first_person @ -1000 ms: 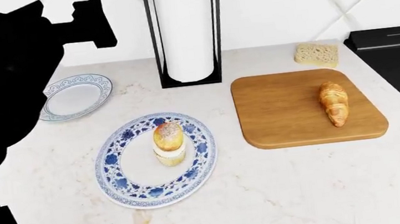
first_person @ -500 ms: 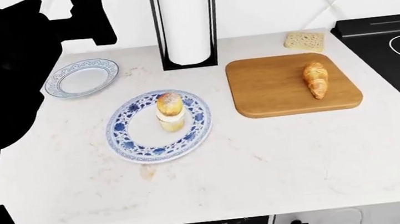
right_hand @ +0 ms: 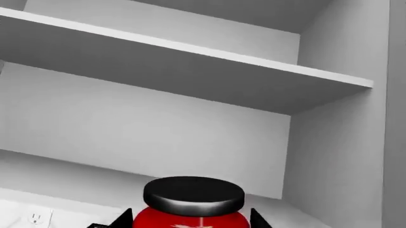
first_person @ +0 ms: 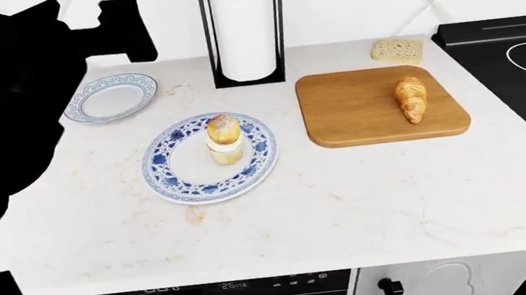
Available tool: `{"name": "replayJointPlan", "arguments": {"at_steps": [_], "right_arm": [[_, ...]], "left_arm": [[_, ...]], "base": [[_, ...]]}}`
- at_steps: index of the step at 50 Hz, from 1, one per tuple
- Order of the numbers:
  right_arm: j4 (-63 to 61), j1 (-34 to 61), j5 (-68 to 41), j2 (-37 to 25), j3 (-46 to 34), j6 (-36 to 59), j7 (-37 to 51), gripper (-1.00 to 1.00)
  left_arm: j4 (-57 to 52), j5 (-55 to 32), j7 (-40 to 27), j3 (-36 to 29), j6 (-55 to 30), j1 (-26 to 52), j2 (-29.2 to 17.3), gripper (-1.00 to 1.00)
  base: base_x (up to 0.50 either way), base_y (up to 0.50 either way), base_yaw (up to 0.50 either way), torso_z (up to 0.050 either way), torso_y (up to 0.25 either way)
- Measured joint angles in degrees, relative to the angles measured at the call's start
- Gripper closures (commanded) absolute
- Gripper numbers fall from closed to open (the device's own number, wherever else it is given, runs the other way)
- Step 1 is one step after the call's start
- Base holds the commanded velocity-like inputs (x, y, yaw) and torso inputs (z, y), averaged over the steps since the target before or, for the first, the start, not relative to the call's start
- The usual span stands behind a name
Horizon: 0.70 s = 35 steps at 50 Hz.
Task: From the different types of pastries on the counter, select a croissant and place it on the cutting board. Then retrieve a jar of jam from the cabinet and place it alongside the croissant on the cutting board.
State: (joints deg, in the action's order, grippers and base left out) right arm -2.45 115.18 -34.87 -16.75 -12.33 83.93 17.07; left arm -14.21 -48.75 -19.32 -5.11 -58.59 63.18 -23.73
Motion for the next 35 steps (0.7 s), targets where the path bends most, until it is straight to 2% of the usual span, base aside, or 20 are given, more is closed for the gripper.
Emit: {"name": "replayJointPlan", "arguments": {"at_steps": [9,16,25,35], "right_arm": [[-10.57,-9.49,-28.06,-7.98,3.68,2.97,20.76,1.0],[-16.87,-17.53,-41.8,-12.18,5.68,2.66,30.41,1.0],[-22.5,-26.65,-49.48,-16.27,7.62,0.92,34.65,1.0],[-25.87,-36.24,-46.75,-18.76,6.93,-2.83,31.01,1.0]], "left_arm": [[0.64,0.62,0.38,-0.73,0.89,-0.4,0.06,-1.0],[1.14,1.09,0.66,-1.21,1.63,-0.72,0.09,-1.0],[1.55,1.67,0.96,-1.69,2.66,-1.17,0.12,-1.0],[1.35,1.88,0.95,-2.13,3.2,-1.51,0.14,-1.0]], "base": [[0.0,0.0,0.0,0.0,0.0],[0.0,0.0,0.0,0.0,0.0],[0.0,0.0,0.0,0.0,0.0],[0.0,0.0,0.0,0.0,0.0]]}}
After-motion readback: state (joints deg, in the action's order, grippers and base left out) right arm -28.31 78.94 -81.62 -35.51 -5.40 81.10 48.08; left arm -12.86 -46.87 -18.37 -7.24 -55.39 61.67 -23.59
